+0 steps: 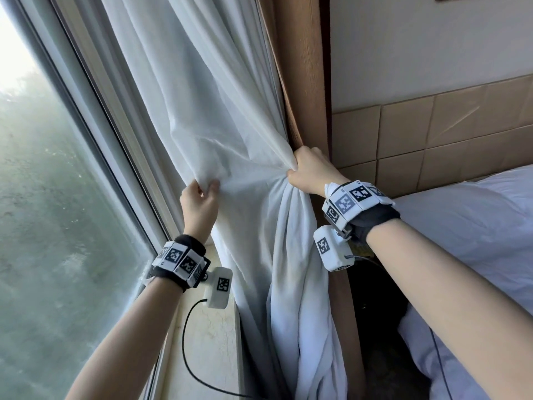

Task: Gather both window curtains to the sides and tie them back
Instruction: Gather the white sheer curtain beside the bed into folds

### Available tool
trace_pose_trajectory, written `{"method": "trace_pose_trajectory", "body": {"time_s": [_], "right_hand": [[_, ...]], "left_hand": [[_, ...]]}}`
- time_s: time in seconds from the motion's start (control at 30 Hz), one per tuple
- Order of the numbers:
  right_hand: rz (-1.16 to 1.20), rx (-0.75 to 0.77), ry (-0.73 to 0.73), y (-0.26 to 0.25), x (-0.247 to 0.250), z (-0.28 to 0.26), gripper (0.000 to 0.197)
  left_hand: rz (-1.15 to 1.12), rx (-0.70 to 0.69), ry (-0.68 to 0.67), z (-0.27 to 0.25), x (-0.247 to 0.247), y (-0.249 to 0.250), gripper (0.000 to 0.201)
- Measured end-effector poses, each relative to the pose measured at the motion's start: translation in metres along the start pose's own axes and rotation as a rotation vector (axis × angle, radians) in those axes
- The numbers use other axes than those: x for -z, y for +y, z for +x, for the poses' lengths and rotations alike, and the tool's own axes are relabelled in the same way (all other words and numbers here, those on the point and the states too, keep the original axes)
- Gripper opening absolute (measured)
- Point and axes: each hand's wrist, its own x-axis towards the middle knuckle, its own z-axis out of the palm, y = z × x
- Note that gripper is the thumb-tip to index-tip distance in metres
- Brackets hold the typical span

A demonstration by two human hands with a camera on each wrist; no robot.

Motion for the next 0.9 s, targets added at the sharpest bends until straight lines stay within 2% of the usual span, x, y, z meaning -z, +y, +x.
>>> {"method": "trace_pose_trajectory", "body": {"time_s": [0.07, 0.13, 0.23, 0.3, 0.4, 0.57, 0.67, 0.73, 0.83, 0.9], "right_hand": [[0.002, 0.011, -0.011, -0.004, -0.002, -0.001, 0.019], [0.009, 0.022, -0.026, -0.006, -0.003, -0.003, 0.019], [0.001, 0.031, -0.031, -0.009, -0.004, -0.004, 0.018], [0.001, 0.028, -0.034, -0.01, -0.004, -0.004, 0.016], [0.006, 0.025, -0.043, -0.01, -0.004, -0.004, 0.014], [0.015, 0.021, -0.038, -0.005, 0.0, -0.004, 0.019], [0.016, 0.013, -0.034, -0.003, 0.002, -0.004, 0.021], [0.014, 0.009, -0.035, -0.003, 0.003, -0.005, 0.021], [0.007, 0.004, -0.029, -0.004, 0.003, -0.005, 0.019], [0.008, -0.001, -0.027, -0.006, 0.002, -0.005, 0.017]], "left_hand": [[-0.003, 0.077, -0.074, 0.007, -0.001, -0.005, 0.024], [-0.055, 0.203, -0.216, 0.017, -0.007, -0.009, 0.036], [-0.084, 0.377, -0.485, 0.031, -0.023, -0.007, 0.083], [-0.11, 0.416, -0.53, 0.037, -0.037, -0.003, 0.099], [-0.167, 0.441, -0.397, 0.045, -0.057, 0.0, 0.087], [-0.22, 0.333, -0.293, 0.05, -0.076, 0.005, 0.033], [-0.199, 0.256, -0.173, 0.05, -0.07, 0.004, 0.035], [-0.207, 0.203, -0.143, 0.049, -0.06, 0.002, 0.031], [-0.129, 0.14, -0.125, 0.043, -0.042, 0.005, 0.04], [-0.048, 0.101, -0.091, 0.033, -0.03, 0.011, 0.033]]}}
